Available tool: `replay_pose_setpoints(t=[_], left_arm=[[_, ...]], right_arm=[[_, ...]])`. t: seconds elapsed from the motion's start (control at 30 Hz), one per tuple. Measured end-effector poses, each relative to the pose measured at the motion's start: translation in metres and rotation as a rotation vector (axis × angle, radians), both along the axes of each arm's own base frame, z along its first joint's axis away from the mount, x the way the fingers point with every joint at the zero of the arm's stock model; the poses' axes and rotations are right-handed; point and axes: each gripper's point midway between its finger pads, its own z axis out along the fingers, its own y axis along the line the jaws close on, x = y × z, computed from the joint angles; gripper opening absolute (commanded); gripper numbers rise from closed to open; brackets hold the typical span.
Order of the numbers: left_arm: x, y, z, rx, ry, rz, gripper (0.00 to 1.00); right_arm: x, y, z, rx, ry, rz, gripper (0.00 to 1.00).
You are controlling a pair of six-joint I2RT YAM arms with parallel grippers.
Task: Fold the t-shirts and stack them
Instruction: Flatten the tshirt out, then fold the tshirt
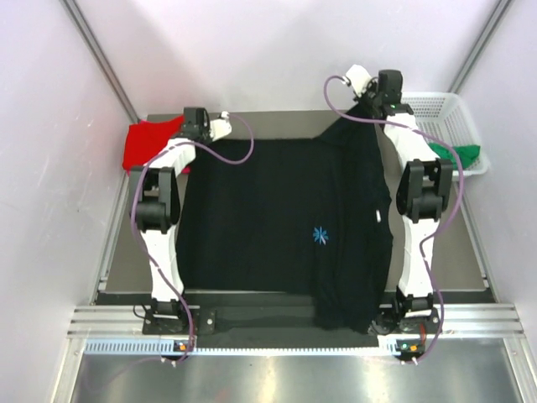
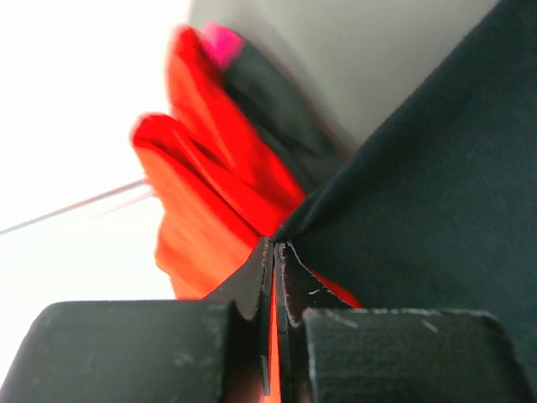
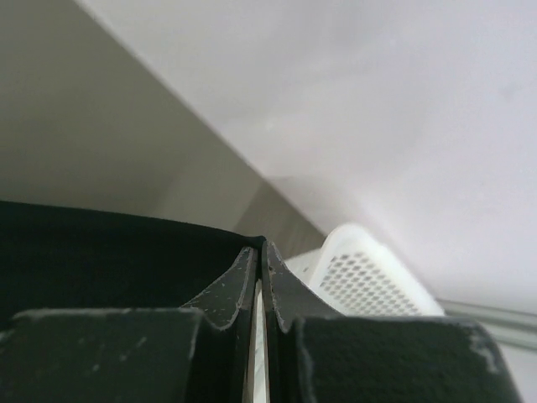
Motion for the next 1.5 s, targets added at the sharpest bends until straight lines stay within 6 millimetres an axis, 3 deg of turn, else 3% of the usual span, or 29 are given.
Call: replay_pose_setpoints(t=[0.13,0.3,0.5,0.7,0.8,0.97,1.1,1.17,1.3,1.4,1.5], left_arm=[[0.039,0.005,0.008,0.038,-0.092,0.023,0.00],[0.067,0.011,0.004,0.062,-0.169,0.054,0.00],[0.088,0.010,0.002,0.054,-0.232,0.062,0.00],[0.103,0.009,0.029,0.022,-0.336,0.080,0.00],[0.098,0.009,0.028,0.010,-0.335,0.085,0.00],[0.059,0.009,0.004,0.006,-0.239,0.071,0.00],[0.035,0.007,0.002,-0.015,-0.203,0.066,0.00],[0.029,0.006,0.010,-0.029,-0.211,0.068,0.00],[0.022,0.004,0.040,-0.067,-0.254,0.075,0.00],[0.011,0.004,0.061,-0.090,-0.279,0.084,0.00],[-0.001,0.002,0.078,-0.116,-0.294,0.081,0.00]], right_arm=[[0.023,0.001,0.004,-0.004,-0.062,-0.015,0.00],[0.038,-0.006,-0.002,-0.006,-0.116,-0.064,0.00],[0.054,-0.010,0.011,0.005,-0.200,-0.107,0.00],[0.059,-0.010,0.033,0.014,-0.270,-0.111,0.00],[0.056,-0.009,0.027,0.007,-0.245,-0.108,0.00],[0.015,-0.006,-0.023,-0.027,-0.056,-0.067,0.00],[-0.022,-0.005,-0.035,-0.037,0.046,-0.049,0.00],[-0.035,-0.005,-0.026,-0.037,0.060,-0.045,0.00],[-0.055,-0.005,0.012,-0.028,0.037,-0.040,0.00],[-0.077,-0.006,0.047,-0.018,0.004,-0.037,0.00],[-0.101,-0.007,0.069,-0.011,-0.010,-0.036,0.00]])
